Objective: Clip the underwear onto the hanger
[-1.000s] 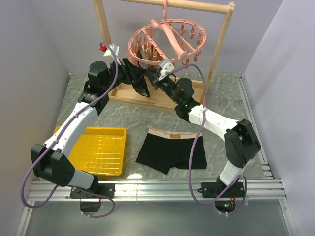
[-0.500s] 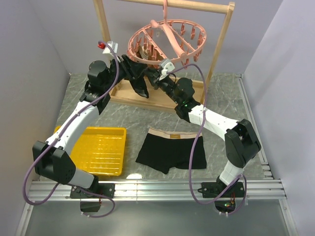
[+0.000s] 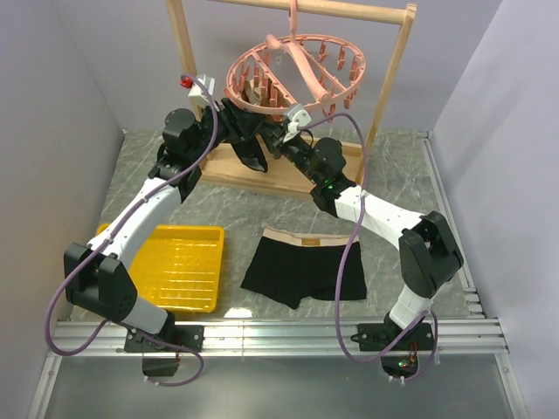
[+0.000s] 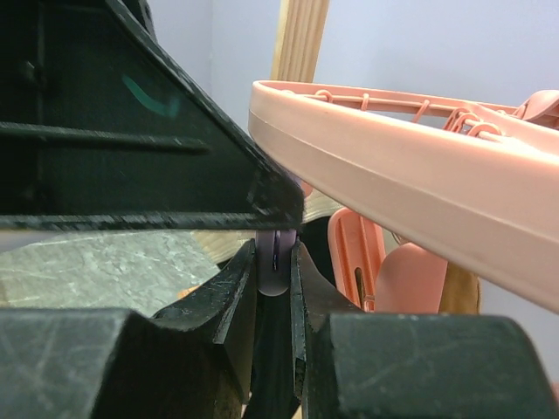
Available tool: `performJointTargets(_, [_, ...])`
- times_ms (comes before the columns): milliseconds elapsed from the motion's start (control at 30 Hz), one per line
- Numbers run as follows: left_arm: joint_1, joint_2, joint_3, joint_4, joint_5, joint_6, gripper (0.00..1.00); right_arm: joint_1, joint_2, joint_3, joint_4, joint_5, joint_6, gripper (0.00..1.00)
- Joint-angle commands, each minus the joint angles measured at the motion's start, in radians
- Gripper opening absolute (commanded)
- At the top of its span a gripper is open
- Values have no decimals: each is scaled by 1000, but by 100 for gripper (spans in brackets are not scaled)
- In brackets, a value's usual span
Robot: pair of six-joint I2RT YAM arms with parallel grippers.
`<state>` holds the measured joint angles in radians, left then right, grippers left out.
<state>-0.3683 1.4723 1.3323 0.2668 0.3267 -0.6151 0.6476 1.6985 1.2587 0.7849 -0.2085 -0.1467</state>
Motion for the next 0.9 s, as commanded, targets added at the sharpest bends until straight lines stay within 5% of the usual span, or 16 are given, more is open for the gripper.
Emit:
performJointTargets(0, [-12, 6, 8, 91, -26, -14, 53, 11, -37, 15, 22, -43, 10, 0])
performJointTargets(300, [-12, 17, 28, 98, -57, -38, 30, 11, -48, -8, 22, -40, -2, 0])
performJointTargets(400, [-12, 14, 21, 101, -52, -41, 17, 11, -54, -21, 25, -35, -7, 0])
performJointTargets(433, [-12, 13, 18, 104, -49, -43, 5, 11, -56, -22, 20, -35, -11, 0])
performJointTargets(467, [-12, 10, 15, 107, -48, -46, 0, 11, -57, -24, 13, -32, -11, 7])
performJointTargets(567, [-12, 8, 11, 107, -37, -52, 0, 11, -71, -39, -6, -25, -20, 29])
performJointTargets(867, [-12, 0, -12, 114, -9, -63, 0, 7, -40, 22, -22, -3, -14, 34])
